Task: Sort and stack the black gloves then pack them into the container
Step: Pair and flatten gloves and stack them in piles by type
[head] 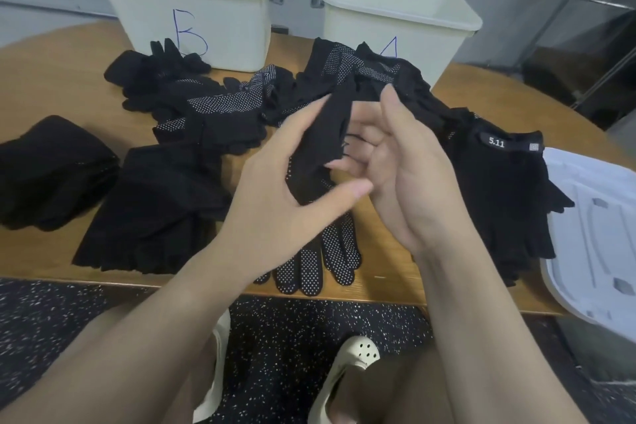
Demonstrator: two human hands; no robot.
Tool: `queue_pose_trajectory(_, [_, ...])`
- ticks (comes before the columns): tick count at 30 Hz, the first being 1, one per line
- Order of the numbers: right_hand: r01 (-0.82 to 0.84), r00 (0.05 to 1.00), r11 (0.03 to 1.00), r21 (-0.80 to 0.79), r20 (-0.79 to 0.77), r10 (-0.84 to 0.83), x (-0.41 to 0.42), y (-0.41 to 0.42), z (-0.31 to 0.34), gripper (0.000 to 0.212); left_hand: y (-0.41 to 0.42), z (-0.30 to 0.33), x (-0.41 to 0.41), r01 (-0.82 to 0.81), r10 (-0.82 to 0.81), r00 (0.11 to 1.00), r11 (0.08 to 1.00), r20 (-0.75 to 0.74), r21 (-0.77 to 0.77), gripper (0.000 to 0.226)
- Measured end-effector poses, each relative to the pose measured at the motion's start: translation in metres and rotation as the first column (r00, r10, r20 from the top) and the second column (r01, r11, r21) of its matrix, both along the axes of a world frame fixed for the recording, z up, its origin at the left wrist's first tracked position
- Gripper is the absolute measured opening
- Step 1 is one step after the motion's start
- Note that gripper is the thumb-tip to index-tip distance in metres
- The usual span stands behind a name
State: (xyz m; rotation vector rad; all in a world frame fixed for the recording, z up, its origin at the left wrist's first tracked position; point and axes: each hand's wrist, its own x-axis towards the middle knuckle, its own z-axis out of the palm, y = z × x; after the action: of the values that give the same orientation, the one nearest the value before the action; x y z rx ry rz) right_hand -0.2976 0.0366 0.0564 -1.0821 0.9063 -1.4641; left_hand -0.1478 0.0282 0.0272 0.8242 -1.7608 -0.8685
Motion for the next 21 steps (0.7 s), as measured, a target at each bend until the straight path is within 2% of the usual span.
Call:
queue_pose_trajectory(2, [0.036,0.999,0.998,-0.048,-0.037,-0.038,0.003,-0.002,-0.002,0.035,-0.004,0.002,0.004,-0.057,0.060,0.996,0.997,-0.067,0.054,0.041])
queue_pose_trajectory(4, [0.172,0.961,0.975,-0.140,-0.192,-0.197,0.002,-0.005,-0.004,0.022,-0.009,0.002,0.010,-0.123,0.146,0.979,0.980,-0.144,0.158,0.018])
queue_pose_trajectory(5, [0.224,0.919,0.955,-0.193,-0.284,-0.273,-0.001,-0.006,-0.005,0.016,-0.010,0.005,0.013,-0.136,0.185,0.962,0.962,-0.201,0.237,0.019])
queue_pose_trajectory(7, [0.225,0.866,0.946,-0.235,-0.397,-0.305,-0.004,-0.007,-0.006,0.009,-0.009,0.013,0.015,-0.058,0.188,0.919,0.934,-0.347,0.353,0.026])
queue_pose_trajectory(9, [0.152,0.886,0.970,-0.191,-0.408,-0.219,-0.004,-0.006,-0.008,0.019,-0.005,0.022,0.018,0.018,0.115,0.912,0.948,-0.394,0.317,0.033])
queue_pose_trajectory(12, [0.016,0.903,0.984,-0.175,-0.421,-0.089,0.003,-0.002,-0.007,0.015,0.000,0.030,0.024,0.035,0.027,0.953,0.979,-0.300,0.200,0.038])
queue_pose_trajectory(14, [-0.019,0.910,0.990,-0.137,-0.412,-0.040,0.005,0.002,-0.006,0.010,0.005,0.034,0.028,0.040,0.012,0.965,0.981,-0.262,0.189,0.031])
queue_pose_trajectory(17, [-0.029,0.924,0.998,-0.060,-0.383,0.004,0.006,0.004,-0.009,0.016,0.003,0.030,0.035,0.029,0.002,0.985,0.984,-0.172,0.177,0.023])
queue_pose_trajectory(18, [-0.018,0.933,0.999,-0.034,-0.360,0.004,0.007,0.004,-0.010,0.017,0.001,0.027,0.038,0.038,-0.015,0.992,0.982,-0.129,0.183,0.018])
queue_pose_trajectory(21, [0.048,0.936,0.996,0.069,-0.352,-0.021,0.005,-0.002,-0.020,0.030,-0.015,0.007,0.048,0.036,-0.047,0.999,0.941,0.025,0.337,0.012])
